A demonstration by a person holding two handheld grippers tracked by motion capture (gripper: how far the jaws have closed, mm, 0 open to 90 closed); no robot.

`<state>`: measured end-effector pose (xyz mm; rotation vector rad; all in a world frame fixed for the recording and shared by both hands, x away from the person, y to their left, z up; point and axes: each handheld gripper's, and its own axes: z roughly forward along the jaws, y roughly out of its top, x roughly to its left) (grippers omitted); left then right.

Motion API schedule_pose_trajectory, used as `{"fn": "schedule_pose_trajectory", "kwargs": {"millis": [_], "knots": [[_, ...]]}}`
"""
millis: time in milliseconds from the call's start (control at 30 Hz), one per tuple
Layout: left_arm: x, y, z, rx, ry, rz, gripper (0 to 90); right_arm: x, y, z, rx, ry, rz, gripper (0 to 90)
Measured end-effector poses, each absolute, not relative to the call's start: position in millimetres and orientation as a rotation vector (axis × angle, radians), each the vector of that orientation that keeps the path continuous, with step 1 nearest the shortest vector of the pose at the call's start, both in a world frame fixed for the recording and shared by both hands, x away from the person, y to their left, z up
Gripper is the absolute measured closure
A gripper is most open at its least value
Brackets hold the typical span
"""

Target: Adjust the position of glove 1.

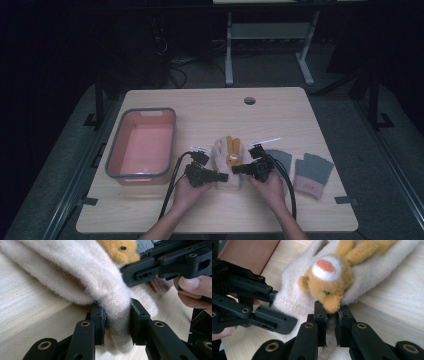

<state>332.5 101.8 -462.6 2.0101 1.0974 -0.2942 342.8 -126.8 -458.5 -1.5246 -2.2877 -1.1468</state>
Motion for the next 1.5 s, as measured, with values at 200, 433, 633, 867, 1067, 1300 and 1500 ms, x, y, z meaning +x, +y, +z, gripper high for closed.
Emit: {"fn": "schedule_pose_trajectory", "kwargs": {"millis": [200, 433, 633, 867, 1067, 1300, 1500], "knots": [[332.3, 106.4, -457.4, 1.995, 1.102, -0.297, 69.2, 342.4, -124.5, -452.1, -1.511, -2.293, -1.154, 81.6], [332.8, 113.4, -446.5, 1.967, 1.088, -0.293, 69.2, 341.9, -120.8, -438.2, -1.5, -2.306, -1.17, 81.9], [333.2, 115.6, -441.8, 1.955, 1.083, -0.309, 69.2, 341.5, -120.0, -430.3, -1.482, -2.325, -1.165, 82.1], [334.3, 116.8, -429.8, 1.956, 1.064, -0.294, 69.2, 341.5, -121.3, -419.1, -1.483, -2.319, -1.192, 82.4], [335.9, 120.8, -421.6, 1.943, 1.052, -0.301, 69.3, 341.6, -121.0, -408.5, -1.473, -2.308, -1.221, 82.6], [337.6, 124.4, -408.4, 1.933, 1.034, -0.286, 69.3, 342.4, -119.7, -396.8, -1.465, -2.31, -1.248, 82.7], [337.5, 128.3, -394.5, 1.916, 1.021, -0.273, 69.3, 343.0, -117.3, -379.8, -1.453, -2.315, -1.279, 82.7]]}}
